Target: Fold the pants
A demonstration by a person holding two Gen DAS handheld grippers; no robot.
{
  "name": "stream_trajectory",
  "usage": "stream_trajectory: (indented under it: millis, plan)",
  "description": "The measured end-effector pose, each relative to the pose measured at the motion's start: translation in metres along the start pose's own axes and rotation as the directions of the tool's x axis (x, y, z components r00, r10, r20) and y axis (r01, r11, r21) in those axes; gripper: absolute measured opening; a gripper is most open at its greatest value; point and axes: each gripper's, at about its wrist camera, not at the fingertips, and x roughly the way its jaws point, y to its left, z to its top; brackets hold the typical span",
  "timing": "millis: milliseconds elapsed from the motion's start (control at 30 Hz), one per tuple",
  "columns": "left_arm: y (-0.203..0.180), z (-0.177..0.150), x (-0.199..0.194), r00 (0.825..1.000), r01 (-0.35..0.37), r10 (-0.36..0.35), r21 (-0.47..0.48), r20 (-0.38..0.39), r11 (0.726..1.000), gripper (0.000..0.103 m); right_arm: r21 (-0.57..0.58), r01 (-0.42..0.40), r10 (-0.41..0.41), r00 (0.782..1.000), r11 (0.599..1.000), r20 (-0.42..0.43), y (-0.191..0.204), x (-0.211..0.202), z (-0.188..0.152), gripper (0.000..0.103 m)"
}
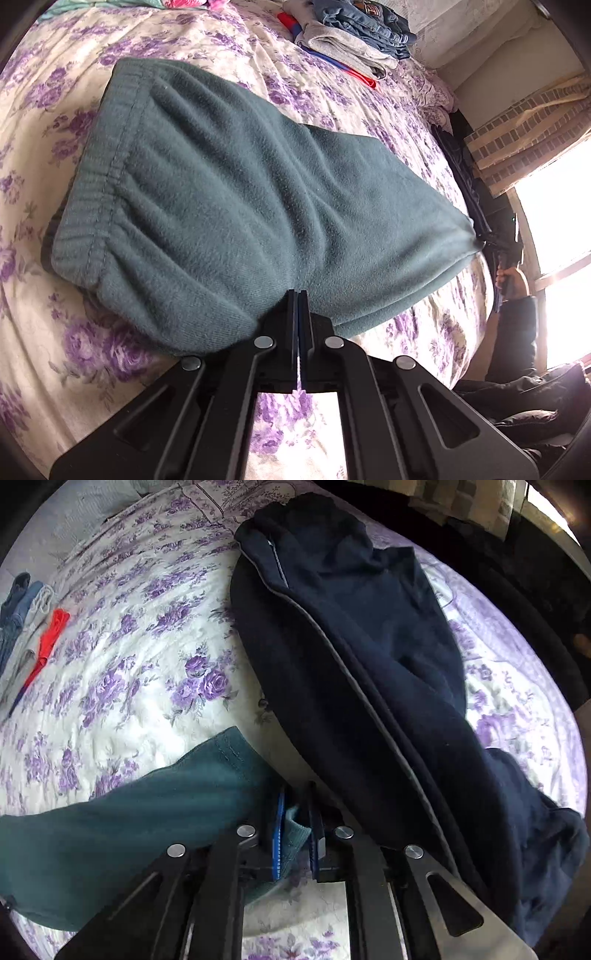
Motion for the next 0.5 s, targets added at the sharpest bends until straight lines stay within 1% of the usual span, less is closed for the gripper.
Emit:
stream_trajectory:
  millis: [33,100,133,167,200,233,267,300,400,433,467,500]
  plan:
    - [0.0,0.0,0.0,1.0,0.0,0.0,0.0,0.0,1.0,0.001,0.0,-0.002,0.002,1.0,1.0,0.002,0.0,-0.008,0.001,0.016]
    - [-0.006,-0.001,-0.003,1.0,-0.024,0.024,0.026,0.011,0.999,0.001,-0.035,0.025,-0.023,0.998,0.999,0.051,0.008,-0.033,-0.002,0.02]
    - [-0.011,-0.002,-0.006,0.999,-0.045,0.044,0.044,0.022,0.998,0.001,-0.059,0.008,-0.004,0.998,0.998,0.07,0.015,-0.046,-0.006,0.021]
    - [-0.015,-0.003,-0.009,0.998,-0.059,0.058,0.055,0.031,0.997,0.001,-0.09,-0.038,0.045,0.996,0.995,0.08,0.024,-0.059,-0.011,0.022]
    - [-0.02,-0.005,-0.016,0.996,-0.078,0.075,0.065,0.047,0.995,0.001,-0.134,-0.096,0.107,0.991,0.986,0.077,0.039,-0.072,-0.019,0.027]
    - [-0.024,-0.007,-0.022,0.994,-0.093,0.088,0.072,0.06,0.993,0.001,-0.186,-0.159,0.173,0.983,0.97,0.064,0.056,-0.082,-0.028,0.037]
    - [-0.029,-0.008,-0.026,0.993,-0.102,0.097,0.079,0.07,0.992,0.002,-0.235,-0.214,0.23,0.972,0.948,0.043,0.073,-0.09,-0.035,0.042]
    - [-0.036,-0.01,-0.032,0.99,-0.118,0.11,0.096,0.086,0.988,0.002,-0.292,-0.273,0.288,0.957,0.917,0.011,0.095,-0.095,-0.045,0.047]
    - [-0.064,-0.009,-0.041,0.988,-0.119,0.102,0.159,0.113,0.98,0.002,-0.415,-0.382,0.38,0.92,0.826,-0.092,0.163,-0.092,-0.07,0.047]
    - [-0.074,-0.007,-0.041,0.988,-0.122,0.103,0.178,0.117,0.976,0.006,-0.45,-0.405,0.392,0.911,0.796,-0.127,0.187,-0.085,-0.079,0.047]
    - [-0.083,-0.005,-0.04,0.987,-0.129,0.107,0.193,0.119,0.973,0.015,-0.483,-0.418,0.391,0.906,0.769,-0.161,0.211,-0.077,-0.088,0.046]
    - [-0.092,0.001,-0.036,0.986,-0.14,0.117,0.206,0.12,0.969,0.021,-0.509,-0.418,0.378,0.907,0.753,-0.187,0.231,-0.068,-0.096,0.045]
